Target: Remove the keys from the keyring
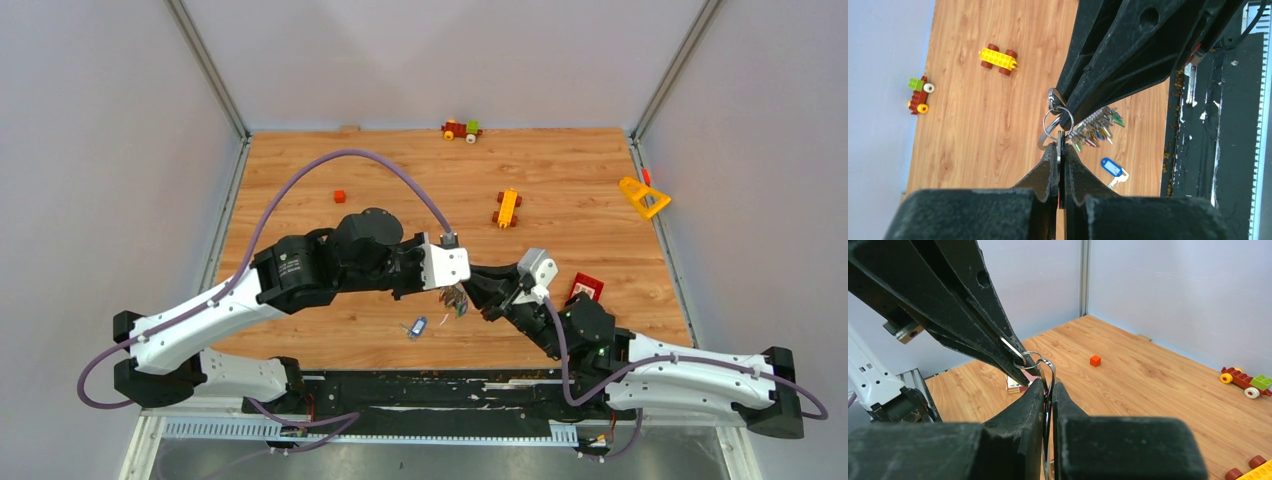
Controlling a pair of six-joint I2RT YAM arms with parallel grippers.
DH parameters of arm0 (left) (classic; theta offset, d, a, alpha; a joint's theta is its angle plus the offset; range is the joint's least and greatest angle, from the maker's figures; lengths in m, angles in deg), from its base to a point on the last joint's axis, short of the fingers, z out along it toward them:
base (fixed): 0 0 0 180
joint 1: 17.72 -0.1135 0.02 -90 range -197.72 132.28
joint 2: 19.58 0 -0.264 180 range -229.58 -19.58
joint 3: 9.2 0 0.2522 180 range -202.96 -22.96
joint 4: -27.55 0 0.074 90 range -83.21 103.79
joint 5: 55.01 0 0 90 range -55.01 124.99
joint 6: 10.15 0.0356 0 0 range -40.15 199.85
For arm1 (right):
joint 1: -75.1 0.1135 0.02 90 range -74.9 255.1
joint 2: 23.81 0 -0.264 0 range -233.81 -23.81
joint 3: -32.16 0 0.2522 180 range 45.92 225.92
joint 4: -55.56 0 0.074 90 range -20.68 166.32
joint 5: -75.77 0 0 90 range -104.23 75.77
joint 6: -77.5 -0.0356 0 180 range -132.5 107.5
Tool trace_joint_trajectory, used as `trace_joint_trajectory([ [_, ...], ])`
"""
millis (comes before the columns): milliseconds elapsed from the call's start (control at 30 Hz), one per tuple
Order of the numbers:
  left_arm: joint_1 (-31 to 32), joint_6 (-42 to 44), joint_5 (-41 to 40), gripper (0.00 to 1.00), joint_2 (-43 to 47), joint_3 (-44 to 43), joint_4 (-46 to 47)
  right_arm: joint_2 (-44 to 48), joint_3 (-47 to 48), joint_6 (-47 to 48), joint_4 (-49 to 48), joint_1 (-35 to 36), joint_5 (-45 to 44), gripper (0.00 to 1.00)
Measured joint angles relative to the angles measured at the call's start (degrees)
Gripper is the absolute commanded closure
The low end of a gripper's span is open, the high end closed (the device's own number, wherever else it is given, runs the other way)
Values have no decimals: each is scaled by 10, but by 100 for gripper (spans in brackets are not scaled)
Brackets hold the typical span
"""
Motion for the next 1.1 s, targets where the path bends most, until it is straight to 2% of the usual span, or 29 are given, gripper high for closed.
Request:
trace_joint_trajectory([
  [1100, 0, -39, 23, 100, 6, 73, 95, 67, -27, -26, 4, 1, -9, 100],
])
